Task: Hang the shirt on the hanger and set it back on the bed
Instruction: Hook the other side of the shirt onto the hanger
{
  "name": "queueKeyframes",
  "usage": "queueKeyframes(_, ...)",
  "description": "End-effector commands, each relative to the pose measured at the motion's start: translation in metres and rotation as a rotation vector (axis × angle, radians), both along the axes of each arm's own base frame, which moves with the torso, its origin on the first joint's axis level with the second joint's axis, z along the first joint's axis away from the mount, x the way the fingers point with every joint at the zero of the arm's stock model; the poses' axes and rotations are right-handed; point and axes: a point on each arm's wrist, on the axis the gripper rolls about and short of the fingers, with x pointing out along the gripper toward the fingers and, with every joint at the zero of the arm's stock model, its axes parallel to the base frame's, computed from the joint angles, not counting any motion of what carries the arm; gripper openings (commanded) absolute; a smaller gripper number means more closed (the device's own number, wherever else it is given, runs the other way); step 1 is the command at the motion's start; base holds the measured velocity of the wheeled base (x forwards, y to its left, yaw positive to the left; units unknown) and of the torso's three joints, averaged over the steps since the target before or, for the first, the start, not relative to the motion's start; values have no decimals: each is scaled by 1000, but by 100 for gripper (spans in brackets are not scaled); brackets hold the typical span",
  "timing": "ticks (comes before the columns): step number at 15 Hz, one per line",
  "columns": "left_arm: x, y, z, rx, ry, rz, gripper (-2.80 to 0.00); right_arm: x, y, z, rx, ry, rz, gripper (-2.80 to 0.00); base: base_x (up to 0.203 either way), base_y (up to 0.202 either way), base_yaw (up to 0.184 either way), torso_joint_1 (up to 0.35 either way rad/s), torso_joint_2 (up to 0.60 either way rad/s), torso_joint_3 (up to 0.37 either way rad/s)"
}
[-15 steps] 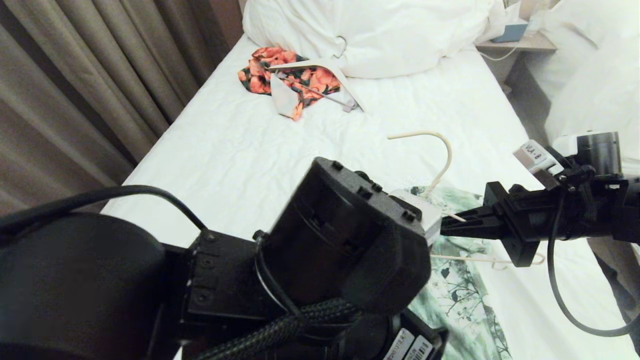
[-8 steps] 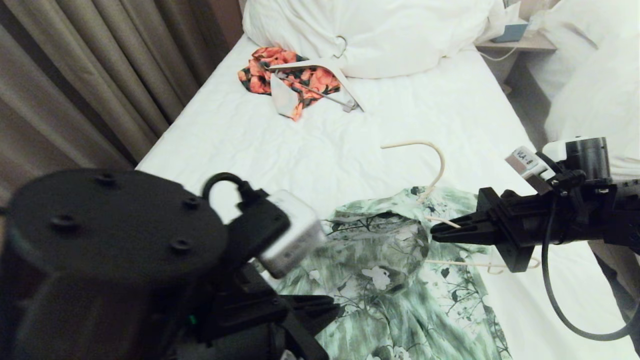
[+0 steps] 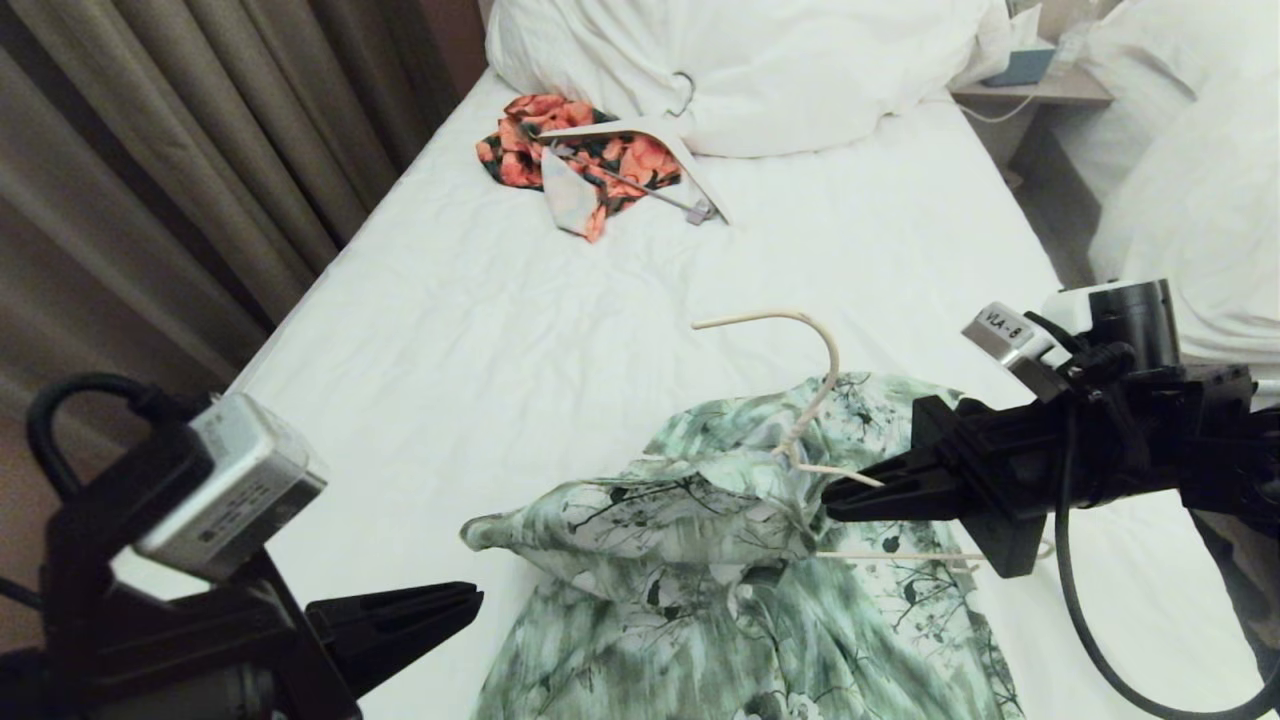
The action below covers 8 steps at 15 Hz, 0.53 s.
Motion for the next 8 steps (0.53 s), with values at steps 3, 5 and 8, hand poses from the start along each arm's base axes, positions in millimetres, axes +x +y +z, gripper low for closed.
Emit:
queueKeyframes(3, 7, -12, 3, -30, -56, -11, -280, -4, 6, 2, 4, 14, 25, -280, 0, 0, 0, 0, 0, 0)
queueKeyframes(5, 13, -22, 2, -13, -94, -30, 0, -5, 8, 2, 4, 27, 31, -280, 0, 0, 0, 0, 0, 0)
queueKeyframes(8, 15, -26, 0, -5, -86, -81, 0, -5, 11, 3, 5, 21, 38, -280, 0, 0, 0, 0, 0, 0)
